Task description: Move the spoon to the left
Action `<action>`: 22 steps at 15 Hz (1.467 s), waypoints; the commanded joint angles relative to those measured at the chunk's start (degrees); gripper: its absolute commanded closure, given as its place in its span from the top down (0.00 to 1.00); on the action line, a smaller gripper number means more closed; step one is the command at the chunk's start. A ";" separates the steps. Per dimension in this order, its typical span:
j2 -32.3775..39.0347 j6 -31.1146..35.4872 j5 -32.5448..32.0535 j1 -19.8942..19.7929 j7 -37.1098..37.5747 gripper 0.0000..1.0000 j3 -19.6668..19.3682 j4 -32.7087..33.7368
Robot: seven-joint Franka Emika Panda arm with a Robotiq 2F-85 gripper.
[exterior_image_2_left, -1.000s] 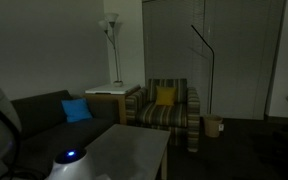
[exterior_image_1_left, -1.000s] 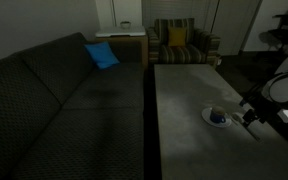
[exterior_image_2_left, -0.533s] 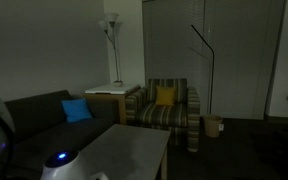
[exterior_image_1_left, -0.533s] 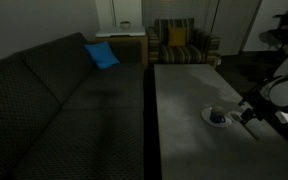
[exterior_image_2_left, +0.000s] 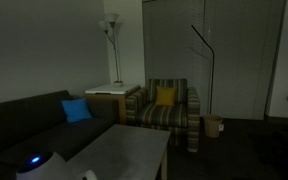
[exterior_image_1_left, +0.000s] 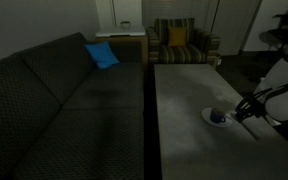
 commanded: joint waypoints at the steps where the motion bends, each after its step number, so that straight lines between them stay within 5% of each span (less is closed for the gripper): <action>1: -0.01 -2.00 -4.86 -12.47 -9.25 1.00 11.54 2.12; 4: -0.13 -5.44 -6.54 -17.18 -14.00 1.00 14.28 0.50; 9: -0.09 -12.82 -5.83 -18.99 -16.91 1.00 13.72 2.94; 22: -0.14 -24.57 -5.42 -7.86 -9.93 1.00 5.86 5.58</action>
